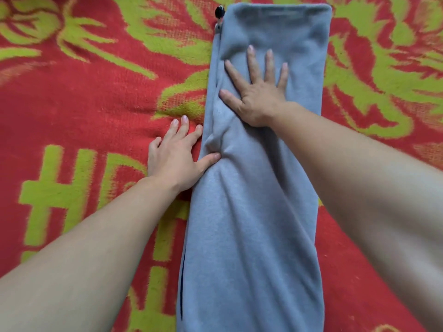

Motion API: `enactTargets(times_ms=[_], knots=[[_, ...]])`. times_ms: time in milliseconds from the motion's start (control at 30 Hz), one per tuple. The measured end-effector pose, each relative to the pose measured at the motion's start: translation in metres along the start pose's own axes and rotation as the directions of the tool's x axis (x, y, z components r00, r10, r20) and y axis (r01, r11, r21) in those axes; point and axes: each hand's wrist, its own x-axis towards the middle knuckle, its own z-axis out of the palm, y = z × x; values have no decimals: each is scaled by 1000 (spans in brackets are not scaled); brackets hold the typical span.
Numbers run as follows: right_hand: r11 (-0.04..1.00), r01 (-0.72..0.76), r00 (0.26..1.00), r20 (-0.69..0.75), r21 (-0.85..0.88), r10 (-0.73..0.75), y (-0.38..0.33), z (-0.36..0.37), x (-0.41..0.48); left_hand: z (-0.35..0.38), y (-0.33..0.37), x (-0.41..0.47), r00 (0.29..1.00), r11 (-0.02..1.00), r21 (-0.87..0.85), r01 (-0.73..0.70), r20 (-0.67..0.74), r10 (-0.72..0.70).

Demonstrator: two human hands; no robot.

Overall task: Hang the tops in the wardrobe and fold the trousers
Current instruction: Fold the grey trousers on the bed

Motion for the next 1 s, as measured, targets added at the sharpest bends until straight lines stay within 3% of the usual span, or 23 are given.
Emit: enactTargets(times_ms=[167,267,367,467,533,667,733,833,1000], knots=[[999,-16,999,40,50,14,0,-16,-7,-2,0,3,1000,1000,20,4,28,-5],[989,-35,990,-129,143,53,-11,-14,-50,-3,0,5,999,1000,12,7,40,-7],[964,-43,929,-345,262,135,-24,1,-123,-6,1,4,999,1000,-9,4,43,-4],[952,-58,901,-396,299,179,-27,26,-207,-6,9,-7,999,999,-32,7,32,-6],[948,-54,893,-409,315,187,-23,46,-261,0,11,-24,1000,987,-157,19,-20,-23],[984,-76,946,-300,161,122,-21,93,-353,41,18,-115,989,862,-506,-27,-138,-50],[991,-74,974,-205,113,96,-28,116,-389,74,17,-184,985,898,-441,-6,-159,-71],[985,-126,977,-157,120,144,-40,144,-433,117,10,-278,989,970,-239,-46,-149,10],[917,-233,957,-93,323,276,-57,158,-485,145,1,-351,991,942,-334,24,-114,-66]])
